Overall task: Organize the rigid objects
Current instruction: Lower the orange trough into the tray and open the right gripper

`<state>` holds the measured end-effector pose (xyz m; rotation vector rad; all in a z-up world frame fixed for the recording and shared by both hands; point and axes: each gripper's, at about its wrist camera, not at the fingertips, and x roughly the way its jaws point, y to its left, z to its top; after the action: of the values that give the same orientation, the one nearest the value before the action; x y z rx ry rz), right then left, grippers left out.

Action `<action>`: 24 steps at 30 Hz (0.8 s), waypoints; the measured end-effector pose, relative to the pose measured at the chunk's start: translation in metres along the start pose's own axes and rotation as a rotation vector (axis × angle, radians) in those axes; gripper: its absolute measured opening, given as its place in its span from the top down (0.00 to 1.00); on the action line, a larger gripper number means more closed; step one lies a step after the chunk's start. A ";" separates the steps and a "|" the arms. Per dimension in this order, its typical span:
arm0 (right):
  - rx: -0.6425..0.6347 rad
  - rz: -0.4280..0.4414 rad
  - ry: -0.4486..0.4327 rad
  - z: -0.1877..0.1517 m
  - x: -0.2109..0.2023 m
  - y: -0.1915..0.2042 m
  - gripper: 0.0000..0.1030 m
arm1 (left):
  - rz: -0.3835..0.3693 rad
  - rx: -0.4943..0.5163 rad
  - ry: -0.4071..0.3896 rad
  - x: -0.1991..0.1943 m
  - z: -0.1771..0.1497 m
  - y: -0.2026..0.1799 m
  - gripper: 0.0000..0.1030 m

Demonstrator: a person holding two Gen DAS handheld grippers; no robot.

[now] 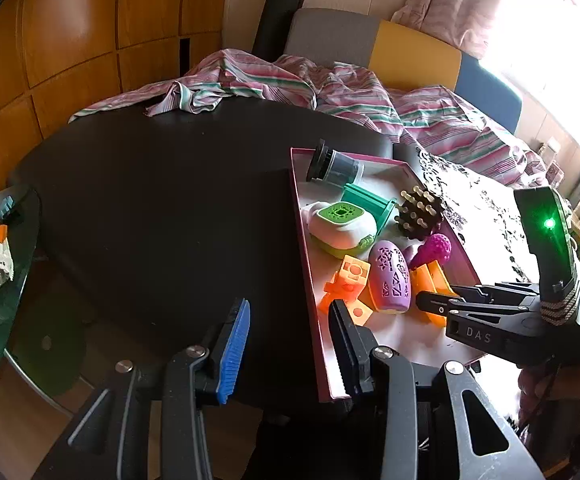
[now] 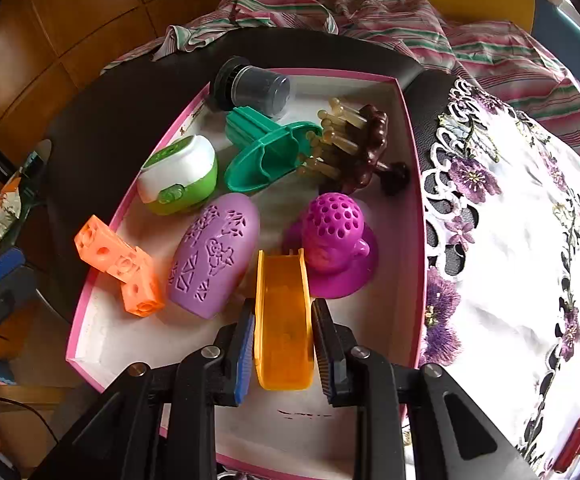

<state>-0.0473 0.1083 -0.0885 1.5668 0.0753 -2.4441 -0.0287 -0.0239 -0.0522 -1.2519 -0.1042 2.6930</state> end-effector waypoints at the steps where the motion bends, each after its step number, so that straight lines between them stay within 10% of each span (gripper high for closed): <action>1: -0.002 -0.003 0.001 0.000 0.000 0.000 0.75 | 0.001 0.001 -0.001 0.000 0.000 0.000 0.59; 24: 0.054 0.045 -0.036 -0.004 -0.021 -0.012 0.67 | 0.005 0.034 -0.005 -0.008 -0.001 -0.010 0.55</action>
<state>-0.0386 0.1242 -0.0722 1.5289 -0.0320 -2.4575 -0.0217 -0.0157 -0.0457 -1.2375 -0.0557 2.6906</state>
